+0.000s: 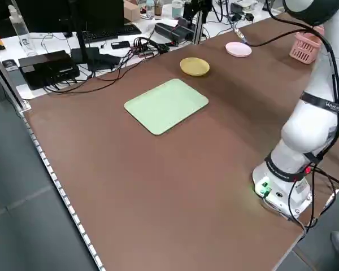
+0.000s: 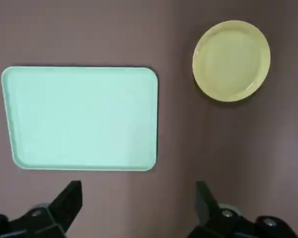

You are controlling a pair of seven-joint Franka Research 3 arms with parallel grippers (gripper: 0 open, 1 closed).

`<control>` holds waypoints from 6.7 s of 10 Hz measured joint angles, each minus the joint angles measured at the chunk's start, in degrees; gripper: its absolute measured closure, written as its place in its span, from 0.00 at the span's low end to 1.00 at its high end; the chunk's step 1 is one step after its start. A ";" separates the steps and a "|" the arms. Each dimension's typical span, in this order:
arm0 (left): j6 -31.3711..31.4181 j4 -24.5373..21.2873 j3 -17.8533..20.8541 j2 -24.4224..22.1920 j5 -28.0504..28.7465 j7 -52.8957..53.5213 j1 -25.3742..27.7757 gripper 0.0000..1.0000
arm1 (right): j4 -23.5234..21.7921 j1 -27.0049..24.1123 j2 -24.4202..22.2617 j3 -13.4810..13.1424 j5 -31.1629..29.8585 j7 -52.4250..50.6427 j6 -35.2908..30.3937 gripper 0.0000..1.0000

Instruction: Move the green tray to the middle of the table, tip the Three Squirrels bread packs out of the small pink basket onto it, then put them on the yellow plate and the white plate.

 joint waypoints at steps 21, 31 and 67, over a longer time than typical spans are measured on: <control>44.50 -29.73 1.17 15.37 10.92 15.47 30.01 0.01 | -0.04 -0.08 0.03 -0.12 0.00 0.00 -0.63 0.01; 44.39 -29.48 0.89 16.52 11.08 16.56 30.00 0.93 | -0.03 -0.08 0.03 -0.12 0.00 0.00 -0.92 0.01; 17.91 -24.82 -34.64 11.06 11.27 -20.10 18.54 0.00 | -28.76 2.18 -4.40 1.10 0.00 -3.00 22.71 0.05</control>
